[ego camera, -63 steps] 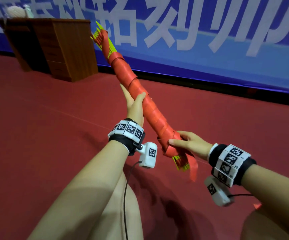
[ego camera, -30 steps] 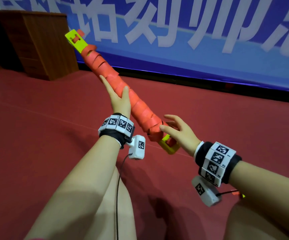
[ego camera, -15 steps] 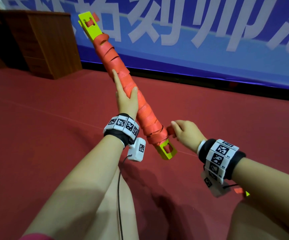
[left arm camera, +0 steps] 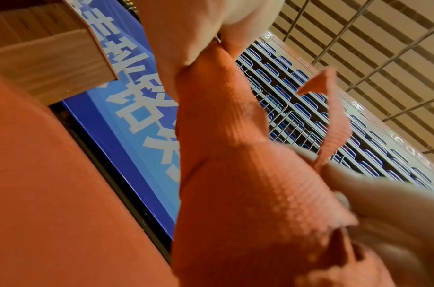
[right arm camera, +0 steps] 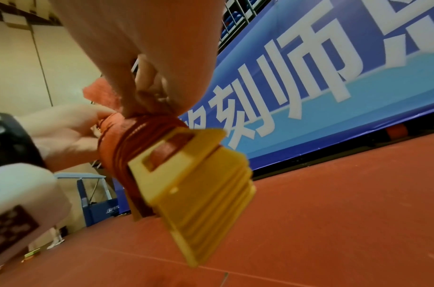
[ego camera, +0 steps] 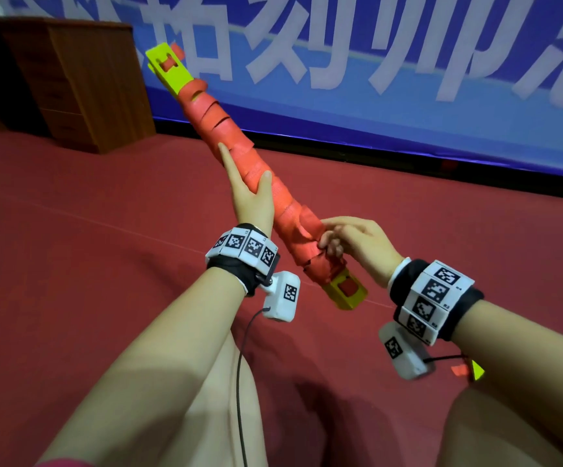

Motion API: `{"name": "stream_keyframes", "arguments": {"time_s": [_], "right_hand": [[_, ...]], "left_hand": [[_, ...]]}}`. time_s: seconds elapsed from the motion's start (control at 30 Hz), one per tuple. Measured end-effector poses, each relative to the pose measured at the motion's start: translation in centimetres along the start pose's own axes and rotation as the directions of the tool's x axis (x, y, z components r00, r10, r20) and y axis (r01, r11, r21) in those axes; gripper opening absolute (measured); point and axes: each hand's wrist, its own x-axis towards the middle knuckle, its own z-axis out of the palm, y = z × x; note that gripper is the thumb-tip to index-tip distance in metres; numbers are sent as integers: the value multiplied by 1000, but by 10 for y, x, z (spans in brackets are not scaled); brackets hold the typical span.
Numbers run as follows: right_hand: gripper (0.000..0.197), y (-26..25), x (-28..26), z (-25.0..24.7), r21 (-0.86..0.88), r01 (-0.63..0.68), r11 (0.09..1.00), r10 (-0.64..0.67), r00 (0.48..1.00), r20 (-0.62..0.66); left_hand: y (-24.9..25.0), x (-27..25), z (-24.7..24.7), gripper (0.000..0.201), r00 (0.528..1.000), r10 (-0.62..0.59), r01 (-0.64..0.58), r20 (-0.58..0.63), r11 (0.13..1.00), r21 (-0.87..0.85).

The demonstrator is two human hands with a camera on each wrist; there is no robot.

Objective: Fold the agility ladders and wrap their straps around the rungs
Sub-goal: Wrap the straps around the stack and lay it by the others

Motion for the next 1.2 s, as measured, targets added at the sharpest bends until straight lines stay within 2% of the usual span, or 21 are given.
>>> {"name": "stream_keyframes", "arguments": {"time_s": [0.1, 0.23, 0.3, 0.33, 0.37, 0.4, 0.43, 0.47, 0.5, 0.53, 0.6, 0.7, 0.8, 0.97, 1.1, 1.2], "right_hand": [[25, 0, 1, 0, -171, 106, 980, -111, 994, -21], [23, 10, 5, 2, -297, 189, 936, -216, 975, -58], [30, 11, 4, 4, -345, 224, 911, -259, 964, -56], [40, 12, 4, 5, -362, 220, 906, -259, 964, -63], [54, 11, 5, 6, -355, 173, 919, -210, 975, -68], [64, 9, 5, 6, -315, 73, 946, -97, 993, -61], [64, 7, 4, 8, -250, -36, 968, 30, 999, -24], [54, 7, 3, 9, -200, -112, 973, 121, 992, 33], [38, 7, 2, 10, -206, -117, 971, 135, 988, 75], [24, 6, 1, 10, -256, -66, 964, 86, 994, 67], [16, 3, -1, 10, -296, 45, 954, -46, 999, 4], [39, 1, -1, 9, -227, 144, 963, -165, 983, -77], [51, -3, -1, 19, -141, 199, 970, -217, 969, -122], [49, -13, 5, 27, -5, 225, 974, -220, 950, -221], [42, -13, 12, 25, 88, 186, 979, -157, 952, -264], [46, -3, 22, 20, 108, 133, 985, -95, 949, -300]], "left_hand": [[3, -2, 1, 83, 999, -50, 50, -11, 998, -39], [5, -7, 5, 81, 998, -67, 68, 19, 996, -54], [6, -8, 5, 82, 995, -87, 91, 42, 992, -88], [6, -8, 6, 83, 994, -98, 104, 56, 989, -108], [7, -9, 6, 83, 992, -108, 115, 68, 986, -123], [8, -10, 7, 82, 990, -118, 128, 79, 982, -140], [9, -11, 7, 81, 988, -126, 140, 93, 978, -156], [9, -12, 8, 80, 985, -134, 152, 109, 973, -173], [10, -14, 9, 78, 981, -146, 169, 127, 968, -188], [11, -14, 10, 76, 975, -168, 196, 143, 958, -211], [14, -13, 12, 72, 954, -245, 284, 173, 923, -261], [19, -13, 14, 65, 940, -279, 326, 194, 904, -276], [25, -29, 19, 57, 960, -178, 211, 217, 967, -140], [16, -42, 26, 50, 956, -122, 147, 269, 986, -76], [16, -44, 31, 54, 925, -160, 195, 344, 978, -71], [11, -44, 40, 56, 918, -176, 201, 354, 979, -35]]}}
